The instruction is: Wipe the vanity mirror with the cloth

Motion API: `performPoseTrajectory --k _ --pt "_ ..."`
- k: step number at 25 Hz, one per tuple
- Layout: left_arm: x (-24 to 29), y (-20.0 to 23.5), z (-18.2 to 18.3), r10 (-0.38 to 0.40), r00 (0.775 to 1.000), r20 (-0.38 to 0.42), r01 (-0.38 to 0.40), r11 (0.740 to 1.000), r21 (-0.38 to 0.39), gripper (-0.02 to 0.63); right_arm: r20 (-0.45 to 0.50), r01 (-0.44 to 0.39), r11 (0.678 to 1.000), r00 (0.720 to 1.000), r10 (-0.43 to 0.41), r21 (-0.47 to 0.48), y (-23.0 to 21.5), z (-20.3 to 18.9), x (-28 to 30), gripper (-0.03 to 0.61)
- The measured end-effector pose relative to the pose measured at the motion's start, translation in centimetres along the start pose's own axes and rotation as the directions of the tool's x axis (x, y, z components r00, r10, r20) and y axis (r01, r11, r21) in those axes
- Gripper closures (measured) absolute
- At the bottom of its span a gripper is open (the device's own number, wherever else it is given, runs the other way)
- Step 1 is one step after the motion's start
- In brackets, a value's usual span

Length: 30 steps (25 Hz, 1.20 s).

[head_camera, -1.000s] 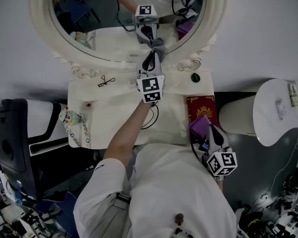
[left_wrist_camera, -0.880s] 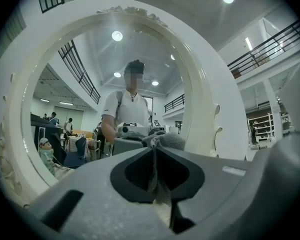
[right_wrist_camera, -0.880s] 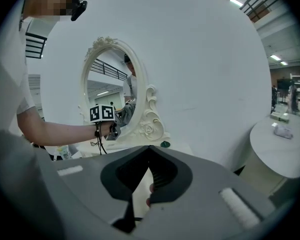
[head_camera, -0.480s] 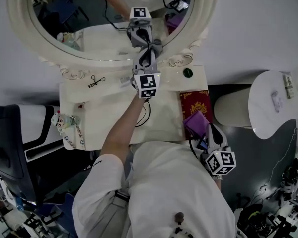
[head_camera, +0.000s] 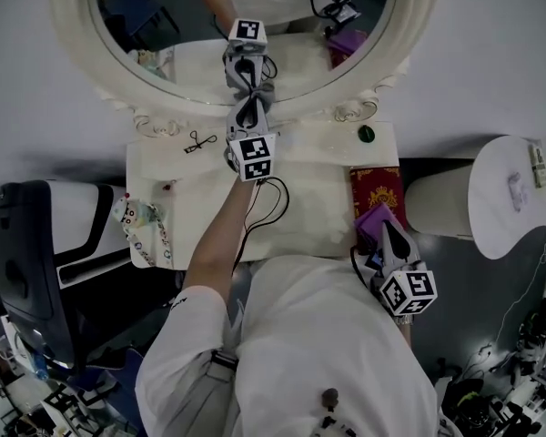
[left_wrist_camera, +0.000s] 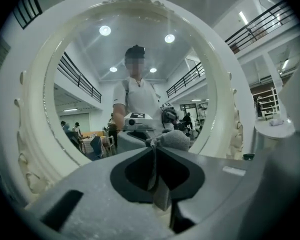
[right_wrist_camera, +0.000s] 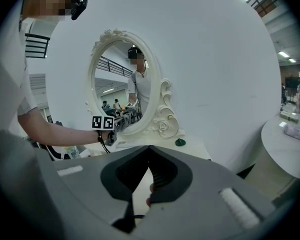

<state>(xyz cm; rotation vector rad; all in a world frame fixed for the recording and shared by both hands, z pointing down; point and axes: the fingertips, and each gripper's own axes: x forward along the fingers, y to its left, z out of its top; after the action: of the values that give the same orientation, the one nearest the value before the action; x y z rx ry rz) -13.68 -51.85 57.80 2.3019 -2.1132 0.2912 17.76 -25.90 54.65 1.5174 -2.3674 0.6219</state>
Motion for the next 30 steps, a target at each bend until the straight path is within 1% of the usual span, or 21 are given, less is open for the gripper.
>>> performPoseTrajectory --k 3,6,9,13,16,19,22,24,28,30 --pt "-1.0 4.0 -0.9 0.066 0.998 -0.025 -0.066 0.998 -0.019 0.591 0.002 -0.012 1.0 1.0 0.012 -0.009 1.5 0.1 0.4 0.571" --pt "-2.4 8.4 -1.4 0.146 0.989 -0.034 -0.147 0.988 -0.05 0.591 0.004 -0.019 1.0 1.0 0.019 -0.004 2.9 0.0 0.7 0.571" --pt "-3.6 11.6 0.2 0.197 0.98 0.017 -0.197 0.98 -0.005 0.594 0.007 -0.028 1.0 1.0 0.028 -0.005 4.4 0.0 1.2 0.571" --pt "-4.5 13.7 2.5 0.188 0.98 0.068 -0.189 0.982 0.007 0.594 0.012 -0.043 0.999 0.999 0.043 -0.009 7.2 0.1 1.8 0.571" --pt "-5.2 14.6 3.6 0.174 0.98 0.097 -0.174 0.985 -0.003 0.595 0.02 -0.048 0.999 0.999 0.048 -0.017 9.4 -0.2 1.9 0.571" --pt "-5.7 15.5 4.9 0.154 0.982 0.109 -0.151 0.988 -0.037 0.594 0.037 -0.035 0.999 0.999 0.035 0.002 11.0 -0.4 1.7 0.571" --pt "-5.8 16.3 6.2 0.128 0.985 0.112 -0.117 0.988 -0.096 0.594 0.061 -0.012 1.0 0.998 0.01 0.028 11.9 -0.5 1.1 0.571" --pt "-6.0 16.8 6.9 0.118 0.986 0.116 -0.104 0.988 -0.118 0.595 0.075 -0.003 0.999 0.997 0.0 0.041 12.7 -0.6 0.8 0.571" --pt "-6.9 17.9 8.5 0.119 0.983 0.143 -0.105 0.99 -0.096 0.594 0.095 0.001 0.999 0.995 -0.005 0.042 14.4 -0.9 0.4 0.571" --pt "-7.7 18.6 8.6 0.124 0.983 0.137 -0.109 0.988 -0.109 0.594 0.098 -0.005 0.999 0.995 0.001 0.041 15.2 -1.1 0.3 0.571"
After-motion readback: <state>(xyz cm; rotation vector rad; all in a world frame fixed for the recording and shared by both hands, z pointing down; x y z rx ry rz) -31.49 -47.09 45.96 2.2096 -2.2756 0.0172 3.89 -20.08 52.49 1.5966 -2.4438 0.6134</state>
